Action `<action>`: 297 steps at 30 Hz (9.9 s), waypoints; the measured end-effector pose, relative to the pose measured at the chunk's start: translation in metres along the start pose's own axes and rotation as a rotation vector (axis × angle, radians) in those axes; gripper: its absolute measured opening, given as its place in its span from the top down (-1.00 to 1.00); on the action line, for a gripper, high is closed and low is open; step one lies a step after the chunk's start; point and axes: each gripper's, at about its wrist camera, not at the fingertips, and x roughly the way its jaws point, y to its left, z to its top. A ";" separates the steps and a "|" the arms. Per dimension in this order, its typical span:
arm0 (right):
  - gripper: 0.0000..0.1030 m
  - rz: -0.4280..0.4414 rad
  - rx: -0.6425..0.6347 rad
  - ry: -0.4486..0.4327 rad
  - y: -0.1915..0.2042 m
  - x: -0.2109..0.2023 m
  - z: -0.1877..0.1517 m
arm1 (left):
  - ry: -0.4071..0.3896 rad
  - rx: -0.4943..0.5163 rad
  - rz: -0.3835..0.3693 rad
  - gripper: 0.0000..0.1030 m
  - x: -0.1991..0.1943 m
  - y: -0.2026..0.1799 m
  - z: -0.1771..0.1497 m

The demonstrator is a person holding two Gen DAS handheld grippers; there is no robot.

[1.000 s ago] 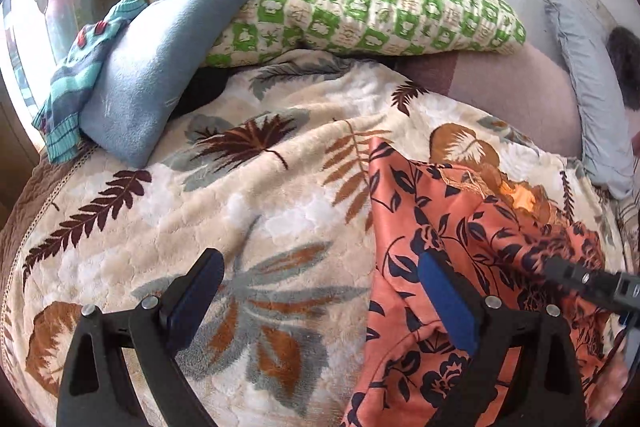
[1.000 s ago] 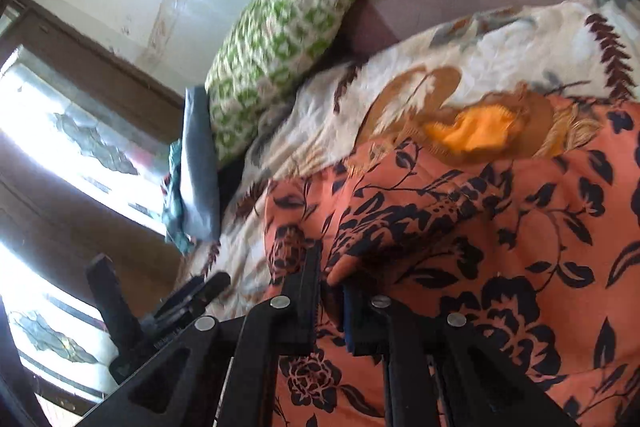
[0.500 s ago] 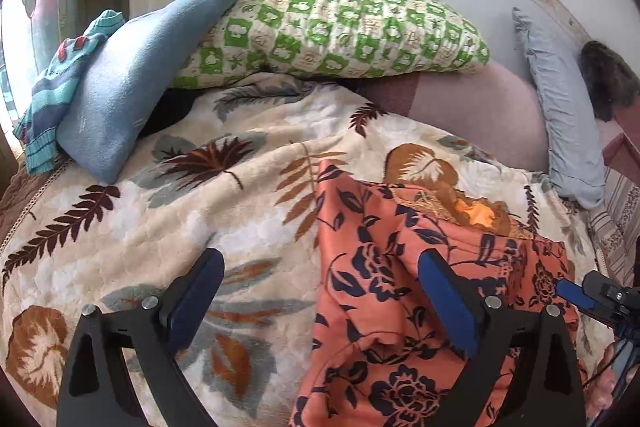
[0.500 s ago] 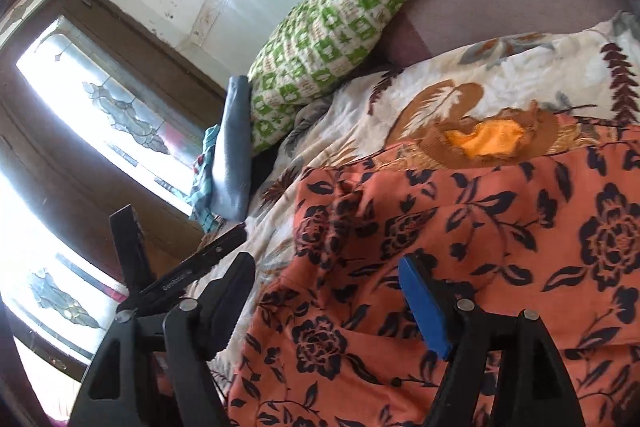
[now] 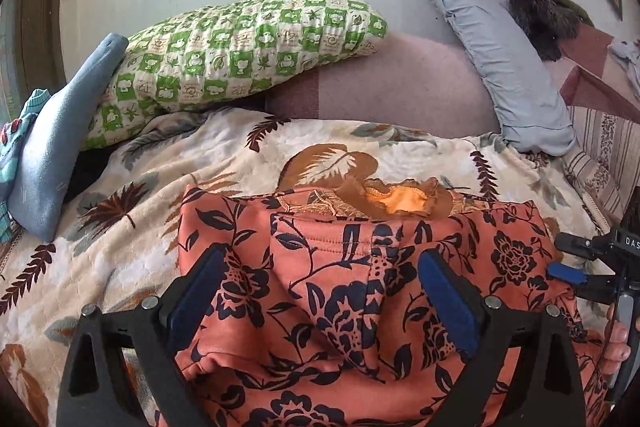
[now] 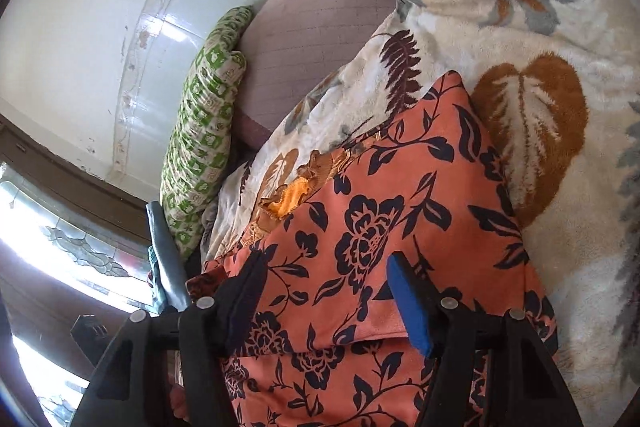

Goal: Fold small clothes

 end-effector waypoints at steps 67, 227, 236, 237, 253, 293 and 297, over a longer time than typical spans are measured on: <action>-0.07 -0.139 -0.140 0.100 0.008 0.030 0.027 | 0.218 -0.289 -0.062 0.46 0.030 0.091 -0.028; 0.78 0.053 0.331 -0.058 -0.076 0.035 0.139 | 0.335 -0.626 -0.360 0.83 0.096 0.182 0.047; 0.76 0.185 0.450 -0.067 -0.121 0.046 0.138 | 0.229 -0.713 -0.362 0.65 0.100 0.194 0.034; 0.76 0.187 0.440 -0.086 -0.122 0.037 0.139 | 0.187 -0.722 -0.351 0.51 0.092 0.197 0.036; -0.50 -0.178 -0.279 0.127 0.049 0.019 0.052 | 0.177 -0.557 -0.252 -0.39 -0.006 0.092 -0.029; -0.05 -0.283 -0.397 0.269 0.217 0.293 -0.026 | 0.217 -0.487 -0.043 -0.40 0.017 0.150 -0.020; -0.06 -0.243 -0.416 0.174 0.217 0.246 -0.013 | 0.198 -0.456 -0.059 -0.40 0.015 0.146 -0.017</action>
